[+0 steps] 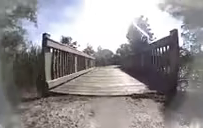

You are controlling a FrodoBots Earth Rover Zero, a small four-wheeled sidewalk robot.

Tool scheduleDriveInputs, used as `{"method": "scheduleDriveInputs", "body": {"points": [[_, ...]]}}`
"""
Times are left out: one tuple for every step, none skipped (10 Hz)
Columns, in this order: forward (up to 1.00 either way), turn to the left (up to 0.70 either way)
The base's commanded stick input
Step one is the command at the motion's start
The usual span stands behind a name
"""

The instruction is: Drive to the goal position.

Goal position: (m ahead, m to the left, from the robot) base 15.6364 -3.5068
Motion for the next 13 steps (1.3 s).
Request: {"method": "scheduleDriveInputs", "body": {"points": [[0.85, 0.00], [0.85, -0.13], [0.85, -0.29], [0.85, 0.00], [0.85, 0.00], [0.85, 0.00], [0.85, 0.00], [0.85, 0.00], [0.85, 0.00], [0.85, 0.00], [0.85, 0.00], [0.85, 0.00], [0.85, 0.00]]}}
